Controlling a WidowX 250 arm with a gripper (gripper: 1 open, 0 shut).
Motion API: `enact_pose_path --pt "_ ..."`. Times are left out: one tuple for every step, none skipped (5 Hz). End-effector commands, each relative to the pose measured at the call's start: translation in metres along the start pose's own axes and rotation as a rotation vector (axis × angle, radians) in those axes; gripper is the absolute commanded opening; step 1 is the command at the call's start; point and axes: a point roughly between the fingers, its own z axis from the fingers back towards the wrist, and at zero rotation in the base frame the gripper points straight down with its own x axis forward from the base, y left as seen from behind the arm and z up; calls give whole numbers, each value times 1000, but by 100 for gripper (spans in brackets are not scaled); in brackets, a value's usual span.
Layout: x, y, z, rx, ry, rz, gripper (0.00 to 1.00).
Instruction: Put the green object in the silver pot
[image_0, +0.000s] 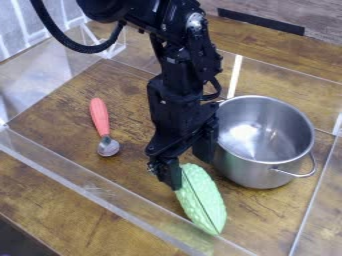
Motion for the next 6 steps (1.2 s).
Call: enact_pose_path --pt "12 -13 22 -81 -14 18 100" --pt "17 -13 26 -92 -18 18 100" --pt "25 -16 22 -103 -16 24 100" --pt "29 -18 17 -113 -18 28 100" --pt "24 -22 15 -119 -19 20 100" --pt "19 -25 13 -125 -19 13 100"
